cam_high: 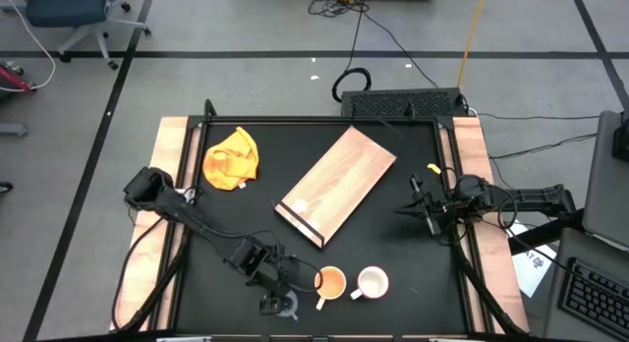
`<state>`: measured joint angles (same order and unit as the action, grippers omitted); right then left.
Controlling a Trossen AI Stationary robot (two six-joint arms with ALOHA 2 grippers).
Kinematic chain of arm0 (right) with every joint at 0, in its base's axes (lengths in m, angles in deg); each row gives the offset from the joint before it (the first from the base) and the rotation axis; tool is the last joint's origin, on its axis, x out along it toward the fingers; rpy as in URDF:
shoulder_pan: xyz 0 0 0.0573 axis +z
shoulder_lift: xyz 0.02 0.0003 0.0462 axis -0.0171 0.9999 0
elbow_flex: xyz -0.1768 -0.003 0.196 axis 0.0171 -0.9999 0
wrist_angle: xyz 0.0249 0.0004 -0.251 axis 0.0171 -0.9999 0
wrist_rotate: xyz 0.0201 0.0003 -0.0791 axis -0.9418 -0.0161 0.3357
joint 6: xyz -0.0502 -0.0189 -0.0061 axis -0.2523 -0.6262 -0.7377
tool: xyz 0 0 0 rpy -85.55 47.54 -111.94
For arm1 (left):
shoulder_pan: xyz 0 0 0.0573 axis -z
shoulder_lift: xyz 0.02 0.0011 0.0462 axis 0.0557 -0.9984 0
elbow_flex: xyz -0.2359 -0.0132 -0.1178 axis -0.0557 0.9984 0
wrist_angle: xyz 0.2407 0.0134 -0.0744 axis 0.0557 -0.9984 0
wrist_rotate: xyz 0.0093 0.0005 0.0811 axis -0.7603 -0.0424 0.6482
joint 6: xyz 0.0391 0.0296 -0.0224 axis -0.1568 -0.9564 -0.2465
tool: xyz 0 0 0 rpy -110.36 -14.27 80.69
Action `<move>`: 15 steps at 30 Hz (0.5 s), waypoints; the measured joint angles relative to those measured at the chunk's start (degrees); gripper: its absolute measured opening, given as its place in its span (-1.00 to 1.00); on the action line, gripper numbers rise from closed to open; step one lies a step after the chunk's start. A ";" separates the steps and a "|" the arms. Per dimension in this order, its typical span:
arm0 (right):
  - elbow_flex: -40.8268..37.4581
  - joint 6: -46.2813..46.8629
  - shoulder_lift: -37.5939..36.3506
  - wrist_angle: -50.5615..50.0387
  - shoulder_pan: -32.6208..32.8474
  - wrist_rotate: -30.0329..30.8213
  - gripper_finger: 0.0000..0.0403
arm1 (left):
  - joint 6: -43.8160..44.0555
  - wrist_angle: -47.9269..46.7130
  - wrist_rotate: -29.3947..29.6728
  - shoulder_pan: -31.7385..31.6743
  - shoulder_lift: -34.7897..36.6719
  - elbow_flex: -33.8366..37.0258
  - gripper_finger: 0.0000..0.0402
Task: Stack small to large cups/mugs on shelf
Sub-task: Put the transparent mug on the shelf
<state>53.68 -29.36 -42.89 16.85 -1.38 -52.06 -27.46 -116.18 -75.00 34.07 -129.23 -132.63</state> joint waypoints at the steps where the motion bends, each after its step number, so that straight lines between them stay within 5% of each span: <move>1: 0.00 0.00 0.00 0.01 0.01 0.02 -1.00 | 0.06 0.04 -0.03 0.00 -0.02 0.40 0.32; 15: 0.00 0.13 0.00 0.01 0.01 0.00 -1.00 | 0.15 2.95 -0.61 -0.06 -0.04 3.51 0.32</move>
<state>53.68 -29.24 -42.89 16.86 -1.37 -52.06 -27.31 -113.23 -75.62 34.01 -129.27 -129.12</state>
